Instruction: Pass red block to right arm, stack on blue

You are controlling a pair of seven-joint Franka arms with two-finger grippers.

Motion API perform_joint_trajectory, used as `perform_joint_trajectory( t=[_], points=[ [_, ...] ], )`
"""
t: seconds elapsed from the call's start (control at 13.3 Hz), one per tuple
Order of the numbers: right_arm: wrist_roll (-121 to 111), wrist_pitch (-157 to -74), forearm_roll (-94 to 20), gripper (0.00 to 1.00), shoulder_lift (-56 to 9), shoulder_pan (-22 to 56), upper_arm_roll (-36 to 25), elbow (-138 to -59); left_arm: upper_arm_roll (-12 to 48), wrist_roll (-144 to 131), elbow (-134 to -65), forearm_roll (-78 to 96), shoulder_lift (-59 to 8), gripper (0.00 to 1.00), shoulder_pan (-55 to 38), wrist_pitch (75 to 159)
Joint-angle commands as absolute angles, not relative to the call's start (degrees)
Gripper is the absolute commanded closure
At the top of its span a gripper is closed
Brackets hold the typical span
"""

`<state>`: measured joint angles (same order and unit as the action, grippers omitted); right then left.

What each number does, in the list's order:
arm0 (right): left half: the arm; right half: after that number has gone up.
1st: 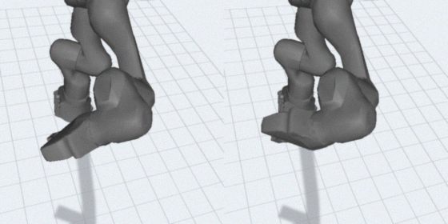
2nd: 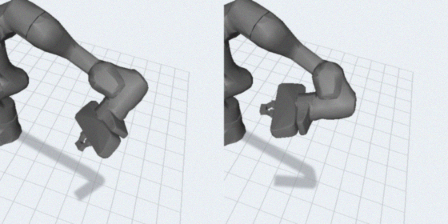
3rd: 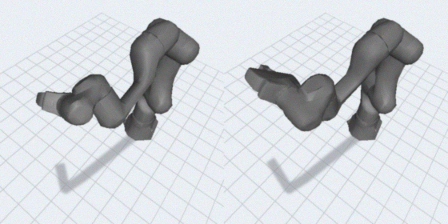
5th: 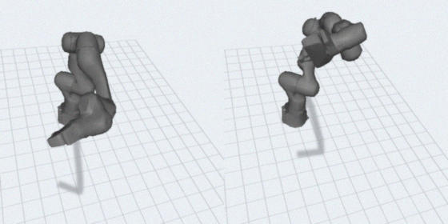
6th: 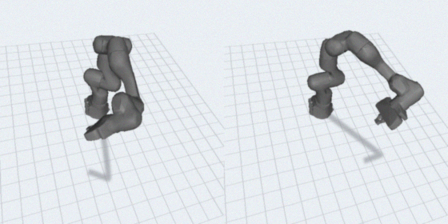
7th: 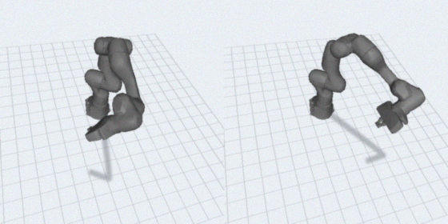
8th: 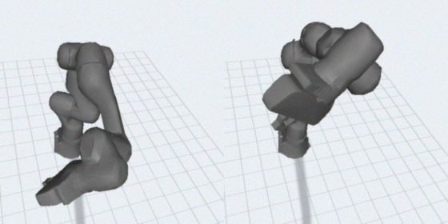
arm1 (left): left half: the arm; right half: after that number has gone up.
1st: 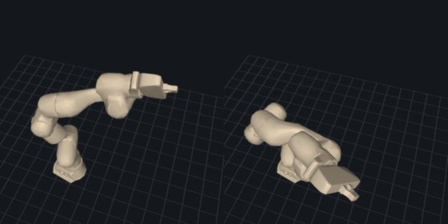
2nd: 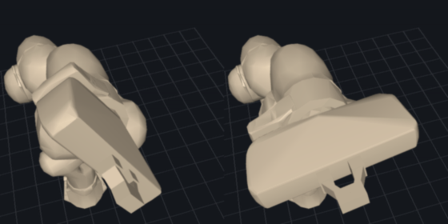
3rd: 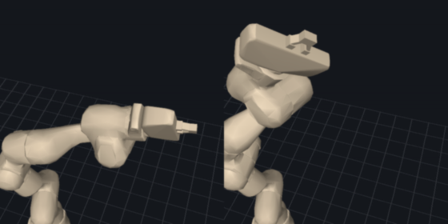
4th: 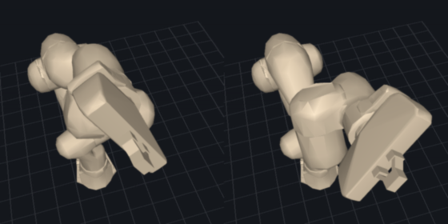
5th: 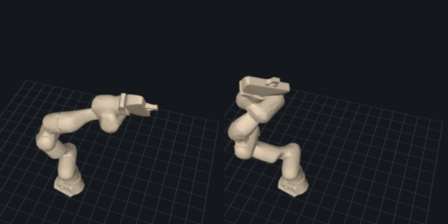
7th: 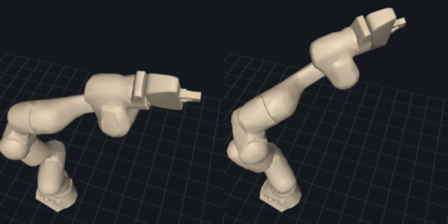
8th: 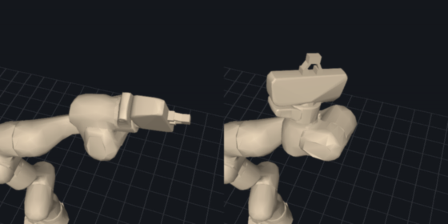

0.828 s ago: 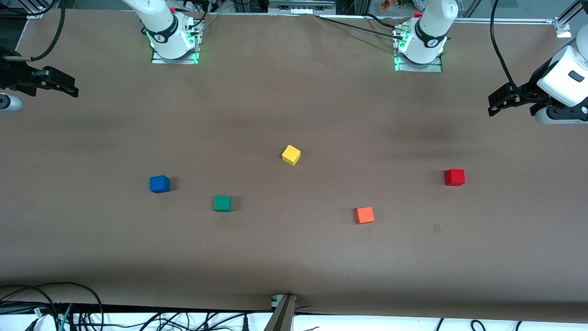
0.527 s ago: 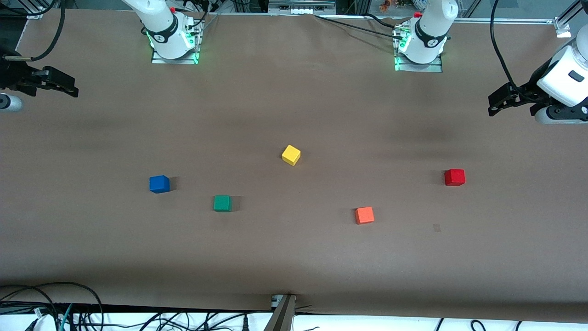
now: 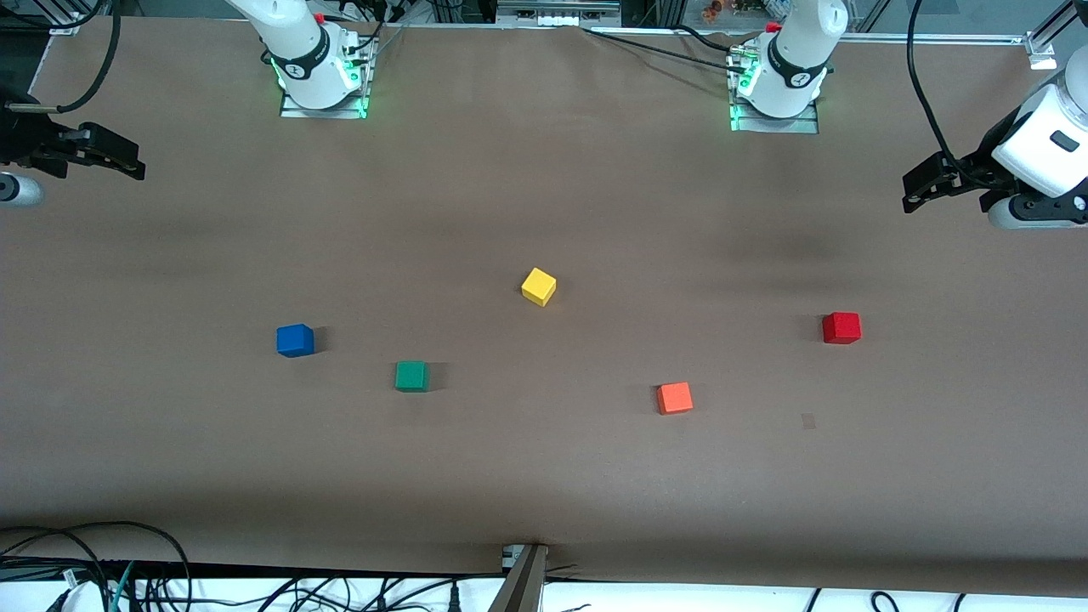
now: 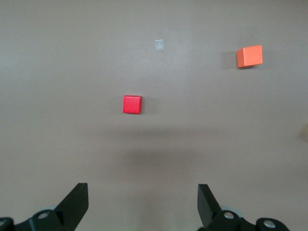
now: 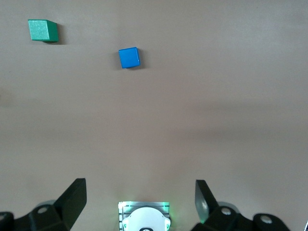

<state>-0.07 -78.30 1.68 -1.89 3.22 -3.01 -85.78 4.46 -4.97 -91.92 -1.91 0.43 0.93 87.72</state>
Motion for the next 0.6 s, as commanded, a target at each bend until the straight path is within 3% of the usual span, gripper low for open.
perform_joint_trajectory(
  t=[0.0,0.53],
  points=[
    [-0.35,-78.13,1.23,0.0,-2.29,2.9,-2.99,-84.73,4.57,-4.92,-90.53,-2.81,0.0,0.0,0.79,86.48],
    [-0.35,-78.14,1.23,0.0,-2.29,2.9,-2.99,-84.73,4.48,-5.27,-90.53,-2.72,-0.17,0.0,0.79,86.48]
  ],
)
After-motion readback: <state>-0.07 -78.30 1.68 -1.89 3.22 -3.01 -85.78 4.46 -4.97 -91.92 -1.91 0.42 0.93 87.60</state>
